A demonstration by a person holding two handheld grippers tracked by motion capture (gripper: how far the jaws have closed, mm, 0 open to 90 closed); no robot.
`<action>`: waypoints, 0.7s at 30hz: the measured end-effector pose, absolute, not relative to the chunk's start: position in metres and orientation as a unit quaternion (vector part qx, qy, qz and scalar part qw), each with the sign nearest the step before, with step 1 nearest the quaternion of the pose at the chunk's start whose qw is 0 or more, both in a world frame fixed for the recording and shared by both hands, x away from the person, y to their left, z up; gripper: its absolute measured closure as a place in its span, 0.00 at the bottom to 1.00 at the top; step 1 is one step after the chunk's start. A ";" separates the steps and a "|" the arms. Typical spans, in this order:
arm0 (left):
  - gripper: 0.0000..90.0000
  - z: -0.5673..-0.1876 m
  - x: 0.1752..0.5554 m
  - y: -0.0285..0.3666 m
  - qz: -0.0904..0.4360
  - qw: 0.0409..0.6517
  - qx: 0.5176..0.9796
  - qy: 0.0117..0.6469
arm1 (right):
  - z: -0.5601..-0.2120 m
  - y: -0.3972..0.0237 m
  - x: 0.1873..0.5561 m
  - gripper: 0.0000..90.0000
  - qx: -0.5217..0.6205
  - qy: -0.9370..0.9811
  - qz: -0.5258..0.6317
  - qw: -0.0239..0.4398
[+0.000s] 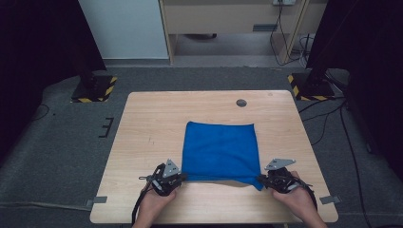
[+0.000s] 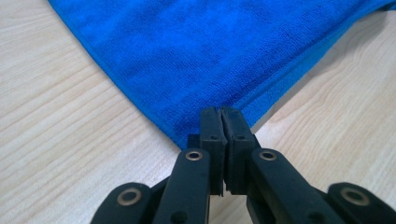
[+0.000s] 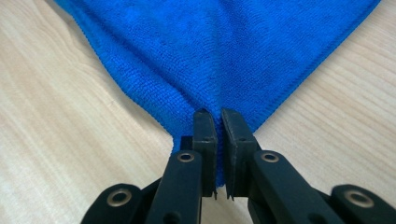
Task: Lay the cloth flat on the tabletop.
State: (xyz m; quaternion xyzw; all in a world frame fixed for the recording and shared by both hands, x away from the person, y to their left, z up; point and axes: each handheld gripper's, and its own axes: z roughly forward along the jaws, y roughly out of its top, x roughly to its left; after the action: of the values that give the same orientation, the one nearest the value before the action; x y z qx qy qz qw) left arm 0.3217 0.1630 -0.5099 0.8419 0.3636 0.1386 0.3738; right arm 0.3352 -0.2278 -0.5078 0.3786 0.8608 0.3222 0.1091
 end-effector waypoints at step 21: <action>0.36 -0.499 0.329 0.180 0.174 0.420 0.802 0.387 | -0.507 -0.212 0.337 0.17 0.374 0.847 0.354 0.129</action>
State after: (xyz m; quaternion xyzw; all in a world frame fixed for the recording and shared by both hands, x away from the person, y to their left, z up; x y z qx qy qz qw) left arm 0.3294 0.1798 -0.4992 0.8022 0.3873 0.1743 0.4196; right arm 0.3369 -0.2123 -0.5067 0.3738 0.8473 0.3545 0.1294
